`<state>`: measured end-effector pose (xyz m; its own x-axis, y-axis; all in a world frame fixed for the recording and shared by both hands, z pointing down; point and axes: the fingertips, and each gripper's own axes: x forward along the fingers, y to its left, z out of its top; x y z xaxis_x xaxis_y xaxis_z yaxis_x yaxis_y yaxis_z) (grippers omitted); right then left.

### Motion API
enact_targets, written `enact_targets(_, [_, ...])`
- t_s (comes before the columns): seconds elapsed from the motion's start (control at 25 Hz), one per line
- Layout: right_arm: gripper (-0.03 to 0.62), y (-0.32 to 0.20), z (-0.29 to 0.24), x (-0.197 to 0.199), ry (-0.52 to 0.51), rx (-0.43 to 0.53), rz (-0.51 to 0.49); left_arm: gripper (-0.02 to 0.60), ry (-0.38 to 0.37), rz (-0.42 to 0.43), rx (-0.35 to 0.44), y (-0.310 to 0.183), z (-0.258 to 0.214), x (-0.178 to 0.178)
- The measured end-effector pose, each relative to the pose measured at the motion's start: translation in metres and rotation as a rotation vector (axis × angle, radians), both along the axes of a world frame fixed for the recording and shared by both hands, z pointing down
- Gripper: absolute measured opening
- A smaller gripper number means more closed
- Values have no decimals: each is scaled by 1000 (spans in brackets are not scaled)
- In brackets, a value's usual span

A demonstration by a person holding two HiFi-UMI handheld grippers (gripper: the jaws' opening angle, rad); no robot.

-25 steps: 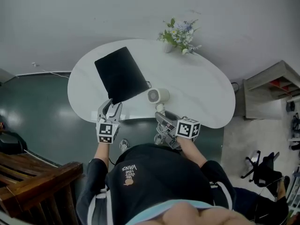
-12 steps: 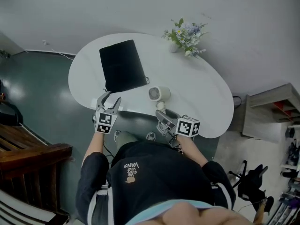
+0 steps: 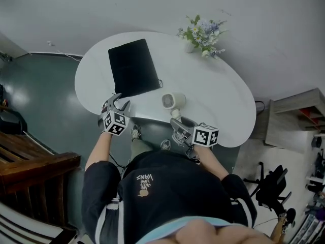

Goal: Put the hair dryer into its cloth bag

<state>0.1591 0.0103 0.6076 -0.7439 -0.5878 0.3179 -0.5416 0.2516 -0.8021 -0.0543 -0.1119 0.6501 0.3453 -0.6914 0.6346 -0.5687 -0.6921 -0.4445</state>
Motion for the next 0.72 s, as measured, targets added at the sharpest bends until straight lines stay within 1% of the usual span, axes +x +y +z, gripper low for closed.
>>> enact_targets(0.2, [207, -1, 5, -7, -7, -23, 19, 212, -131, 86, -32, -14, 22, 1])
enact_targets(0.32, [207, -5, 6, -11, -6, -29, 38, 212, -186, 129, -60, -20, 33, 1])
enact_targets(0.56, [207, -16, 2, -15, -7, -29, 85, 210, -228, 195, -123, -29, 45, 2])
enact_targets(0.72, [207, -22, 1, -14, -2, -28, 108, 186, -248, 221, -164, -35, 52, 1])
